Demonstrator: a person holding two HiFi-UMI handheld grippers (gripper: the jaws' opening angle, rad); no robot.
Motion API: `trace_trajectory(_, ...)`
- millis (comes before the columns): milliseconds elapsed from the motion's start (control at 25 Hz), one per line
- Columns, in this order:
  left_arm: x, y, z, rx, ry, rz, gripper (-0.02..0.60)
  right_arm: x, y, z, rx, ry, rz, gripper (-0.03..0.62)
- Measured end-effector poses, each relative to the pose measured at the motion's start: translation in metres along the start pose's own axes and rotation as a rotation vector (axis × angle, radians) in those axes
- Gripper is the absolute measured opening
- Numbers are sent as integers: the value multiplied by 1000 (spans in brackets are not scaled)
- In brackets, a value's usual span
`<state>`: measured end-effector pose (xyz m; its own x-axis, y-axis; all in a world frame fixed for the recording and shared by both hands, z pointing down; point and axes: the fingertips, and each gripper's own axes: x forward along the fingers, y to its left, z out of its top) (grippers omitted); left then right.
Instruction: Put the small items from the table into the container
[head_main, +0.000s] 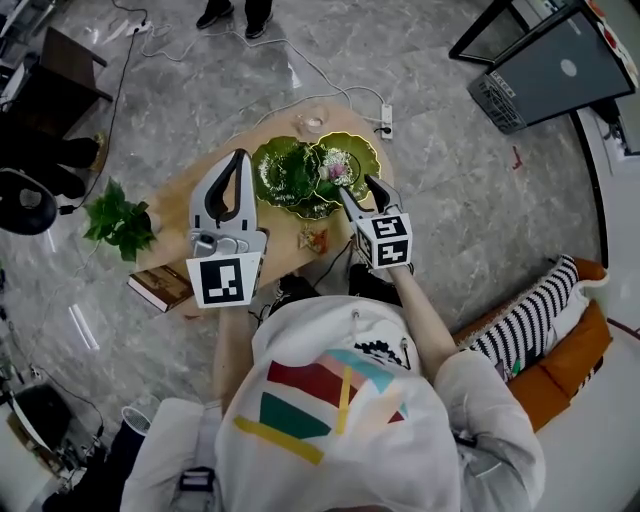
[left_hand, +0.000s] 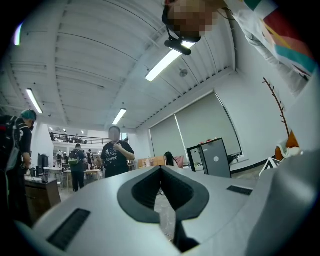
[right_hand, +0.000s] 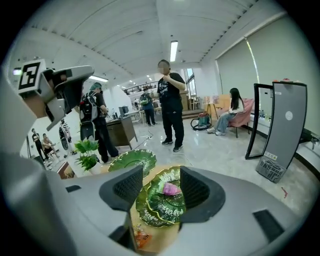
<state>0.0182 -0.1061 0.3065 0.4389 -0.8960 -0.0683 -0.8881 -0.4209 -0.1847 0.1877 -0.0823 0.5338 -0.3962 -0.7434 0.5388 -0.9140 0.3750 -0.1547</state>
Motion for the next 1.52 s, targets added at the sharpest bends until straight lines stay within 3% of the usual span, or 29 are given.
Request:
trace_trajectory(200,1,5,-5,-14,6,10,8,-4,25,-27,-10,47,77,239)
trace_trajectory(520,-8,-3,-45,-80,97,-23,8,0,48,-114,90,257,183,239)
trace_trajectory(760,-20,-15,-106,-153,249,-42,8,38,37,-201,323,476,226,239)
trace_trajectory(880,-26,-22,-132,-175,286,-44,8,62,39,-238,408,561,259,238)
trace_trajectory(1080,-36,-25,-169,-173,323,-50,8,87,56,-303,337,754,348,224)
trace_trajectory(1200,-44,-23,-182,-178,339,-50,8,96,61,-326,349,794,359,213)
trace_trajectory(1320,-49,-22,-194,-189,362,-55,8,100,62,-341,458,799,349,210)
trace_trajectory(1440,-53,-20,-202,-205,378,-55,8,101,56,-341,590,742,343,190)
trace_trajectory(1480,-53,-21,-203,-205,383,-59,8,99,54,-341,627,726,334,167)
trace_trajectory(1520,-53,-22,-204,-202,387,-65,8,97,51,-342,651,715,322,81)
